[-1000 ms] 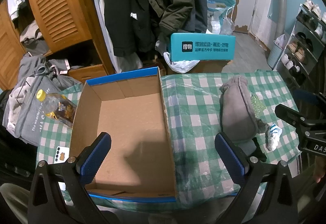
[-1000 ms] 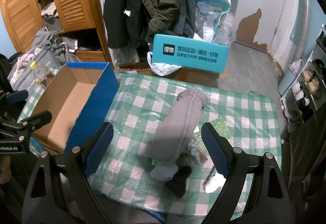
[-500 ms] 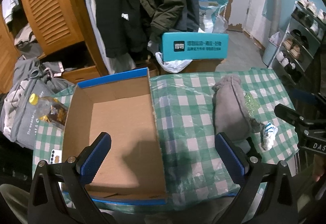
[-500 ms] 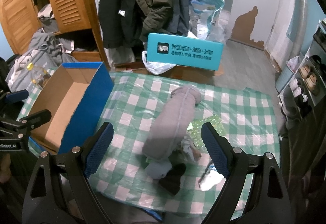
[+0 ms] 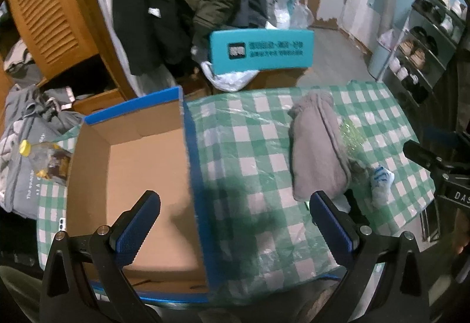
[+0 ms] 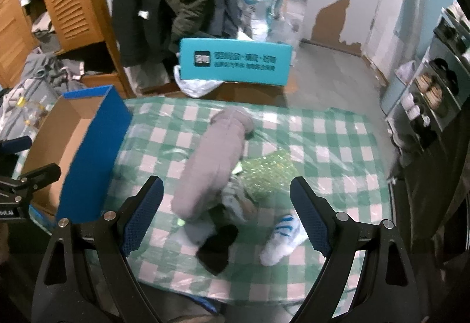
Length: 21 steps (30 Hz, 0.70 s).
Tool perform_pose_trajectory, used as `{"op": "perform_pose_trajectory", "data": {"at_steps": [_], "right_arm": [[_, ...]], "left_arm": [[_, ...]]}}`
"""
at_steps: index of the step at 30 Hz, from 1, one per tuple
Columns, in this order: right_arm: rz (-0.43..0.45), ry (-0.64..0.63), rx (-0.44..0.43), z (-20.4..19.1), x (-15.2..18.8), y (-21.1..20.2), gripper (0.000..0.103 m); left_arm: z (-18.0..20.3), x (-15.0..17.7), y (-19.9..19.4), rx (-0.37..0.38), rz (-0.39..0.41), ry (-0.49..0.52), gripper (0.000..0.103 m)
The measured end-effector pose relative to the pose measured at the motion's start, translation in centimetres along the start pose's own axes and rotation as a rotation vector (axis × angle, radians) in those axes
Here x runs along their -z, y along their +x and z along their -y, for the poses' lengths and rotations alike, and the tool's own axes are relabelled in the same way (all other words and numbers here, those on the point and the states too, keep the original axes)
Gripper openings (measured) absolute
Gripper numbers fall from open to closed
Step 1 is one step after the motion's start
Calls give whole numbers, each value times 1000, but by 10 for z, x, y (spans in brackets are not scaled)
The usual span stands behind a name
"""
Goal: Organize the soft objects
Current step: 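Move the right tool toward the blue-striped white sock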
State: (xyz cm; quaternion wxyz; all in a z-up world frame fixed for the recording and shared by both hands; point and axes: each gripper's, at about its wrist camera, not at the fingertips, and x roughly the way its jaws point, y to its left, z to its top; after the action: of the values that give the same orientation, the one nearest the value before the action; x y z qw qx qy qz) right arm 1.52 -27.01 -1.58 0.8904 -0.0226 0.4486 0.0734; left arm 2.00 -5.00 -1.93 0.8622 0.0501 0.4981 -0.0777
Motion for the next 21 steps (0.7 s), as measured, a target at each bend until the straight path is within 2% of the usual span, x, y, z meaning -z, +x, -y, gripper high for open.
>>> {"op": "perform_pose_trajectory", "data": {"at_steps": [12,21], "right_arm": [[-90,90,70,51,17,28,87],[-166,146,99,81,34,52,87]], "left_arm": [[39,-14,37,53,-98,40,103],[64,-26,65,53,-138,58,103]]}}
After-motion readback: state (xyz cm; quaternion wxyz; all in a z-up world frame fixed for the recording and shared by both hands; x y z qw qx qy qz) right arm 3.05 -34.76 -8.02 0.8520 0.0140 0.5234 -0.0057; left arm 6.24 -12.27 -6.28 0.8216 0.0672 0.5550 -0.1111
